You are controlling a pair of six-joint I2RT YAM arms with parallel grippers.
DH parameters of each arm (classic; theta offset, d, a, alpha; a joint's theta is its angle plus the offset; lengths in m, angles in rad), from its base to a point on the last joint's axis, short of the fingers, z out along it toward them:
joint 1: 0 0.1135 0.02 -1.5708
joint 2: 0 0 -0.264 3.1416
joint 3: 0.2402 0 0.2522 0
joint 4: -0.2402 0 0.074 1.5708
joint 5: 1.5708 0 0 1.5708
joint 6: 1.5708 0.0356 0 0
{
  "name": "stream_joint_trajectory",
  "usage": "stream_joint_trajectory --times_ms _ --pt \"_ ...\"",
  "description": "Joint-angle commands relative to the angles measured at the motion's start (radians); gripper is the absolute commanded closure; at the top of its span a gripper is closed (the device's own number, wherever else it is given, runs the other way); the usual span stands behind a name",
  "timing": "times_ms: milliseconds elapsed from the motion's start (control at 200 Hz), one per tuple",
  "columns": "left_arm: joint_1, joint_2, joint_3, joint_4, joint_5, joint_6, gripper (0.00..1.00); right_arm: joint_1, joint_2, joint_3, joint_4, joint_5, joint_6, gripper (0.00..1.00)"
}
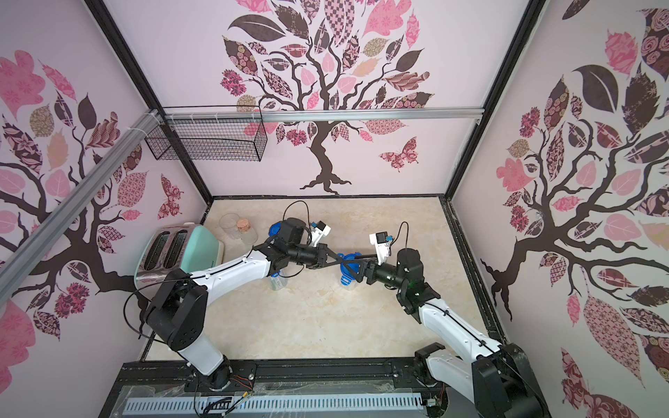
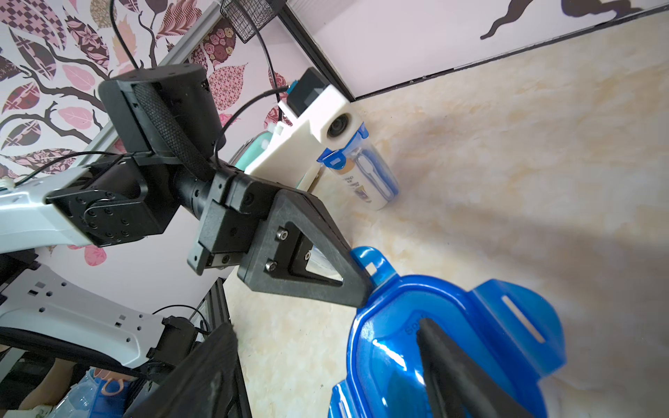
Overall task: Take out toiletry kits
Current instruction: Open the lid of the container.
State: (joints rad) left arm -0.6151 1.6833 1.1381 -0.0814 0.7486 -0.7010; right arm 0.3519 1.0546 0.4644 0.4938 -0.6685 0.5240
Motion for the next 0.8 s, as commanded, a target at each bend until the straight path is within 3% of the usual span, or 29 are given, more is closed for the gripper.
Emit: stream_joint_trajectory --times_ms 0,325,795 --pt "0.000 -0.018 0.034 -0.012 0.001 0.028 1.00 -0.001 0.008 0.006 -0.014 0.017 0.000 0.19" --pt "0.000 -0.013 0.066 -0.018 0.025 0.023 1.00 -0.001 -0.002 0.006 -0.001 0.000 0.004 0.21" --pt "-0.012 -0.020 0.113 -0.065 0.041 0.053 1.00 -0.023 -0.129 0.019 -0.116 0.138 -0.005 0.19"
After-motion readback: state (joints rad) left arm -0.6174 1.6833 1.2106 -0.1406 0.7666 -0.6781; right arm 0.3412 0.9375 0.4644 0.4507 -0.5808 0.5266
